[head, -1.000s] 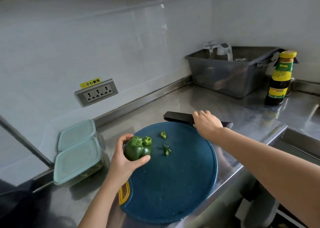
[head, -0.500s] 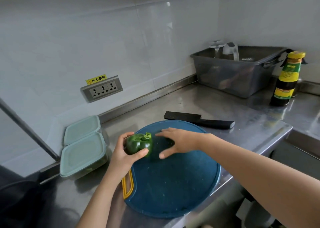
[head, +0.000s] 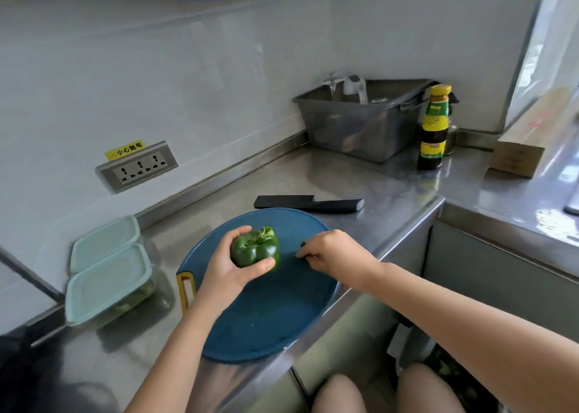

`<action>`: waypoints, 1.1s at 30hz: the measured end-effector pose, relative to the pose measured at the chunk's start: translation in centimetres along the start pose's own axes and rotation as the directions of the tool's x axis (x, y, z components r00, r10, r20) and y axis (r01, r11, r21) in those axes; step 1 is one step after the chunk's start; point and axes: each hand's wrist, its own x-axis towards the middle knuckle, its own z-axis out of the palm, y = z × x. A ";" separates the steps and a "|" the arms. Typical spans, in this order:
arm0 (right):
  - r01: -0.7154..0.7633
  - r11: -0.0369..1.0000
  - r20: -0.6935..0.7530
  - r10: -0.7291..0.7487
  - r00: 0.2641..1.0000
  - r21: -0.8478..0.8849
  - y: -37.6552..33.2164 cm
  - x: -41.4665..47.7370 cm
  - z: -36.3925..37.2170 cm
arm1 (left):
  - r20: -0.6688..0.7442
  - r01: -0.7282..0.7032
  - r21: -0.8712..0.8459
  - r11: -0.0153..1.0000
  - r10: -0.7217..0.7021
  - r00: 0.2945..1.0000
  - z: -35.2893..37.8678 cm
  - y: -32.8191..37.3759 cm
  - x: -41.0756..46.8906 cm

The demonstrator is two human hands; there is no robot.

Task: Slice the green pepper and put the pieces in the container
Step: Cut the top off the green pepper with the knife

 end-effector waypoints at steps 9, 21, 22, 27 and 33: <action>-0.453 0.891 -0.034 0.453 0.891 0.020 6.7 -10.2 -9.0 | 0.031 -0.061 0.035 0.998 0.060 0.998 5.5 2.0 -0.1; -0.751 0.640 0.191 0.767 0.613 -0.161 14.2 -18.5 -3.4 | 0.062 -0.135 0.035 0.990 0.133 0.989 8.1 2.8 0.1; -0.757 0.635 0.167 0.772 0.613 -0.156 14.4 -18.4 -3.4 | 0.058 -0.146 0.045 0.988 0.144 0.988 7.9 2.8 0.1; -0.770 0.620 0.001 0.779 0.628 -0.152 14.2 -16.9 -4.6 | 0.045 -0.187 0.064 0.980 0.185 0.982 7.3 2.5 0.2; -0.744 0.658 -0.214 0.715 0.666 -0.116 11.6 -13.2 -7.9 | 0.005 -0.176 0.056 0.983 0.176 0.984 6.5 2.0 0.2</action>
